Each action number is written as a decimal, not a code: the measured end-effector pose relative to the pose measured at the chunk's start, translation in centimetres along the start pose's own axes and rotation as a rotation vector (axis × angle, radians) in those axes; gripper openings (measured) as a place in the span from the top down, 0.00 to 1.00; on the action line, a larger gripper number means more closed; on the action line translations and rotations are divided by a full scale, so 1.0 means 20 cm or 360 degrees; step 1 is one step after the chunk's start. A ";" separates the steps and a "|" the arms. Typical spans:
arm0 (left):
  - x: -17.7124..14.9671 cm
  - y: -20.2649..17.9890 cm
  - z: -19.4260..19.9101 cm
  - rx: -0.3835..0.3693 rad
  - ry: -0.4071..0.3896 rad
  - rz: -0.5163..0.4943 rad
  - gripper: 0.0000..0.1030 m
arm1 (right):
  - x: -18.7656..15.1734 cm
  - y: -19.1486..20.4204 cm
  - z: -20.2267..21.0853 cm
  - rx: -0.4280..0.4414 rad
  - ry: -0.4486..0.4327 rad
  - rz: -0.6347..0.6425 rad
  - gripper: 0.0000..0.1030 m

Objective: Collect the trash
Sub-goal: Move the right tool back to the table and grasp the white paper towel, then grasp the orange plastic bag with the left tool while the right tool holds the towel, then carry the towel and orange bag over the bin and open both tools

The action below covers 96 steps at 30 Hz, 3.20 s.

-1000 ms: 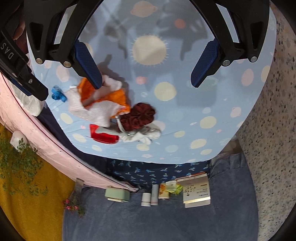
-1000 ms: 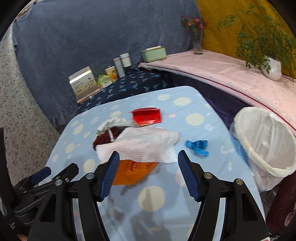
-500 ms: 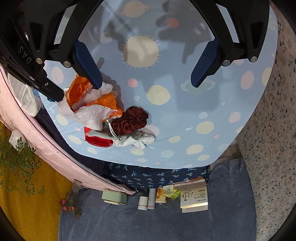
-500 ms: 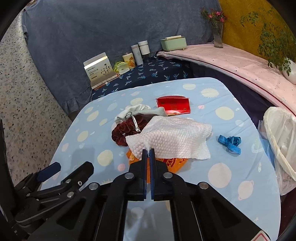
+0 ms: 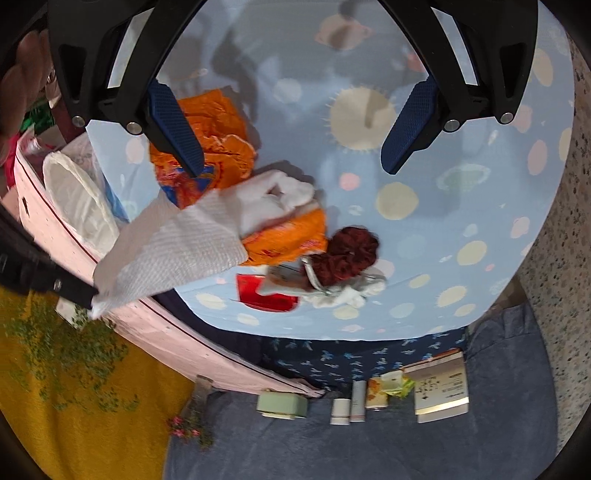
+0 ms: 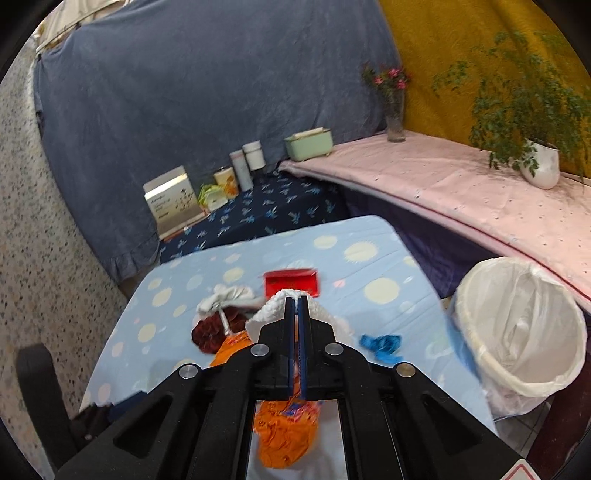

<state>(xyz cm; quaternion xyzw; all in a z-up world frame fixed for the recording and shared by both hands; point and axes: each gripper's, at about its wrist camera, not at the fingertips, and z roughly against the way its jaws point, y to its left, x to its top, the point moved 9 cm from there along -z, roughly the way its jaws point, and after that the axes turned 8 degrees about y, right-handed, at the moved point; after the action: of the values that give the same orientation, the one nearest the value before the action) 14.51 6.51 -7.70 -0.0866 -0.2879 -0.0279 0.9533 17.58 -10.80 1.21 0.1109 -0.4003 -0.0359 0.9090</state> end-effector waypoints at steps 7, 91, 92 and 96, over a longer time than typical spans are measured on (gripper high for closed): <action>-0.09 -0.24 -0.07 -0.0093 0.0082 -0.0107 0.10 | 0.02 -0.18 0.14 -0.0034 -0.0081 -0.0101 0.98; 0.34 -1.52 -0.16 -0.0355 -0.0016 -0.0558 0.40 | 0.14 -1.38 0.43 -0.0443 -0.0189 -0.0403 0.52; 0.34 -1.49 -0.16 -0.0346 -0.0018 -0.0548 0.40 | 0.14 -1.37 0.43 -0.0438 -0.0192 -0.0400 0.52; 0.33 -1.37 -0.15 -0.0291 -0.0020 -0.0493 0.34 | 0.13 -1.30 0.44 -0.0418 -0.0190 -0.0382 0.51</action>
<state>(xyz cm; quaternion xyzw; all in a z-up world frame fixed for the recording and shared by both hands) 18.71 -21.08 -2.43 -0.1278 -0.2999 -0.1999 0.9240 13.53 -37.99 2.85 0.0361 -0.4294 -0.2026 0.8794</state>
